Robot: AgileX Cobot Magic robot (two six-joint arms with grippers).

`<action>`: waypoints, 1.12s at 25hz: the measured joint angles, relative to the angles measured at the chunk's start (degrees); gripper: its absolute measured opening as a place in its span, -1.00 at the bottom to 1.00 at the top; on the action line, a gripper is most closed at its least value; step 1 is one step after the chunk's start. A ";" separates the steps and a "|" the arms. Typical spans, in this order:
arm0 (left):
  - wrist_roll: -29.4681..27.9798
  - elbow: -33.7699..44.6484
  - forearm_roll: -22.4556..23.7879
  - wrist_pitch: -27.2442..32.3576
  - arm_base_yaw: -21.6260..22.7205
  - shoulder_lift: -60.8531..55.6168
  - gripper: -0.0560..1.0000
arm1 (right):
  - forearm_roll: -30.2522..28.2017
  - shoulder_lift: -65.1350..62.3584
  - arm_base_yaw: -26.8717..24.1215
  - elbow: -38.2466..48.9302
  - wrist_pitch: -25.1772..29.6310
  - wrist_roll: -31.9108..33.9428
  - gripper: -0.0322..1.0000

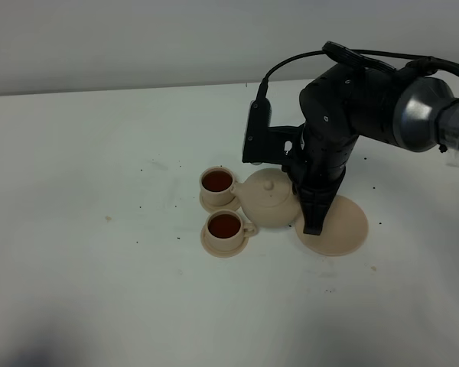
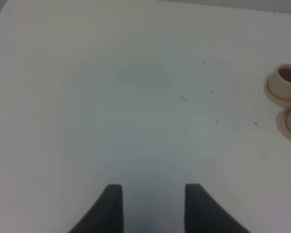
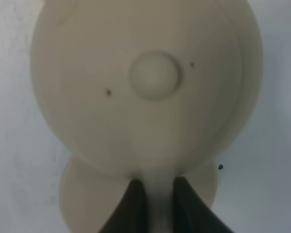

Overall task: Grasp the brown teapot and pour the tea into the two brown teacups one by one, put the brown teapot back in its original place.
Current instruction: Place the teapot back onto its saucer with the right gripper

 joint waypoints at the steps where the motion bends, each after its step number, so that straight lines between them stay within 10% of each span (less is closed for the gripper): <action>1: 0.00 0.00 0.00 0.00 0.00 0.00 -0.28 | 0.00 0.00 0.00 0.00 0.06 0.00 -0.73; 28: 0.00 0.00 0.00 0.00 0.00 0.00 -0.28 | -6.78 -3.61 -1.17 0.00 12.19 43.20 -0.73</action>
